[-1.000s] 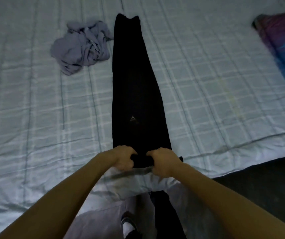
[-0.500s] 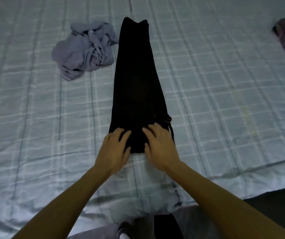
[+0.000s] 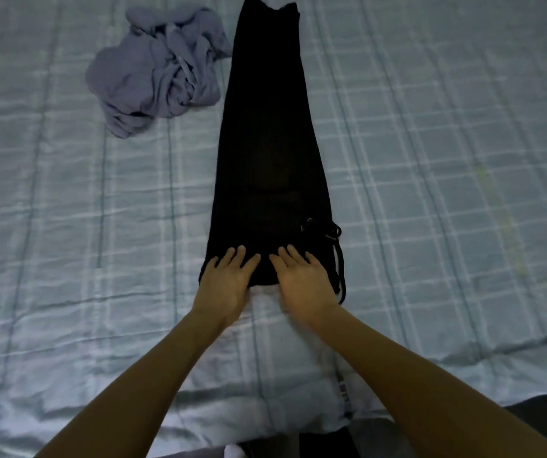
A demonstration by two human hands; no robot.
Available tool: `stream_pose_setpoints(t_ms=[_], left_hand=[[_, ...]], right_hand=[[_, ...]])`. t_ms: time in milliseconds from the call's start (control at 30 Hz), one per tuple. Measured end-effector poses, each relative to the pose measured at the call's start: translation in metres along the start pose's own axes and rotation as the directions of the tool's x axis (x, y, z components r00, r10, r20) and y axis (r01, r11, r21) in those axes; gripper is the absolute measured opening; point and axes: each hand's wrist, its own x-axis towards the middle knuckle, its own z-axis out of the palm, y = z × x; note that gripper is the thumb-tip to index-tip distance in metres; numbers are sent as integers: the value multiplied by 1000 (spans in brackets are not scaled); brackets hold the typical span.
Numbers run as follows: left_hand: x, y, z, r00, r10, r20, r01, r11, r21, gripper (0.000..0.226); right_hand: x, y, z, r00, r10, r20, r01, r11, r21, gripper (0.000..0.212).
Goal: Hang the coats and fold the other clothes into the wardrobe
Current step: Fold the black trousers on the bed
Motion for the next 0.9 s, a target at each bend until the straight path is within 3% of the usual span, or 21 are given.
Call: stream_pose_setpoints(t_ms=[67,133,200,267,300,333,367,400,433,467,500,533,567,600,667,733,800,833,900], left_hand=[[-1,2,-16,989,0,150,5,999,-37,55],[-5,8,-38,934,6,357,33,994,-101,42],[-12,17,-65,793,28,608,92,982,-165,28],[-21,24,-95,625,51,779,92,986,-138,25],[-23,25,-108,570,50,820,95,988,-126,23],[-22,23,-118,565,54,824,109,984,-139,18],[-19,20,-128,612,60,788,124,978,-170,14],[-14,17,-135,716,57,696,126,970,-209,11],[-8,13,-140,854,23,520,118,965,-235,13],[-2,10,-144,974,-27,227,83,967,-241,19],[4,9,-146,992,-59,-108,34,976,-216,26],[8,8,-145,925,-78,-372,6,982,-189,33],[9,8,-143,846,-108,-522,3,980,-198,39],[10,9,-137,824,-129,-552,3,975,-224,43],[10,6,-110,896,-74,-437,-15,980,-197,48],[6,-2,-68,969,7,-247,-32,995,-98,56],[2,-10,-32,998,-6,-68,5,1000,-11,72],[3,-12,-19,1000,-20,-16,20,1000,16,80],[10,-14,-5,999,-33,21,32,998,58,91]], right_hand=[[0,-8,-24,990,-3,144,1,1000,10,46],[-5,-15,-45,933,-5,359,-10,999,38,29],[-14,-25,-70,826,-29,564,-49,991,122,10],[-23,-32,-95,674,-80,735,-131,965,225,8],[-25,-34,-109,607,-84,790,-176,956,236,5],[-25,-34,-121,589,-70,805,-202,952,231,4],[-21,-33,-131,632,-43,773,-214,950,228,5],[-16,-30,-139,736,4,677,-208,953,221,6],[-10,-27,-142,863,63,501,-182,964,193,10],[-3,-23,-142,966,115,230,-156,973,168,17],[4,-19,-141,987,148,-66,-136,977,163,24],[10,-15,-138,940,166,-298,-113,976,186,31],[14,-12,-133,881,183,-435,-94,972,218,36],[17,-10,-127,859,197,-473,-87,966,242,40],[21,-6,-102,904,149,-401,-56,971,234,45],[20,-4,-75,980,80,-182,-39,975,217,52],[19,1,-52,994,49,102,-66,984,166,64],[21,4,-42,981,37,193,-60,992,111,70],[24,8,-25,971,15,238,-13,1000,-8,82]])
